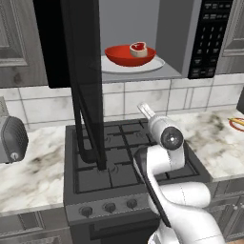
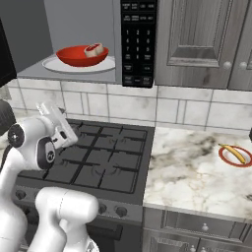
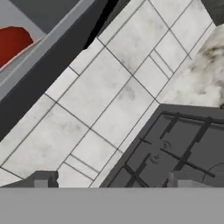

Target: Remove the banana from the bowl and place it on the small plate. Then place the bowl with only the steak in the microwave, close the door, and press the start button to microwave the steak.

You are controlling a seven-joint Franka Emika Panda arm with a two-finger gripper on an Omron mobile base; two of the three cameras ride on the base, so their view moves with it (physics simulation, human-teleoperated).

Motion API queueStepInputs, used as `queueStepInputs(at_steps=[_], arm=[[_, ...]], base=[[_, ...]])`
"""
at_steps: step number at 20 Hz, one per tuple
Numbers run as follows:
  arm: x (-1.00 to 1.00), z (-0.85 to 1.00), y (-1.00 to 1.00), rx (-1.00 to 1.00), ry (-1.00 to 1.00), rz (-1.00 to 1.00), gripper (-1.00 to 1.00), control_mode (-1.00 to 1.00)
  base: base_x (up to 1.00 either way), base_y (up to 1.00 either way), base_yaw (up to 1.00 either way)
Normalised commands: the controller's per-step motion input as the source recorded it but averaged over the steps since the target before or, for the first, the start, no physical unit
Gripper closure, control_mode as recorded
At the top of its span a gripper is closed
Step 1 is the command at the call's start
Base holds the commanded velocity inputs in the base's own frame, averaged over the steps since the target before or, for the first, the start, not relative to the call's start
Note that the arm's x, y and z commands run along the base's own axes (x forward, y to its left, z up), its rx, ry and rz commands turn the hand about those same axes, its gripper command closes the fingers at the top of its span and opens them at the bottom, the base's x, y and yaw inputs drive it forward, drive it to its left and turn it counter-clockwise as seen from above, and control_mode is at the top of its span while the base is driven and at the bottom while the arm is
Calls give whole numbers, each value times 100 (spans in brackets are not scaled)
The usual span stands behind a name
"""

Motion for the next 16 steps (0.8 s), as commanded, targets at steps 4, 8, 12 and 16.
queueStepInputs(at_steps=[4, 8, 12, 16], arm=[[-25, -3, 23, -36, -10, -7, -100, -100], [-19, 0, 54, -26, -7, -8, -100, -100], [-21, -13, 28, -20, -10, 0, -100, -100], [0, -33, 12, -21, -6, 0, -100, -100]], base=[[0, 0, 0], [0, 0, 0], [0, 0, 0], [0, 0, 0]])
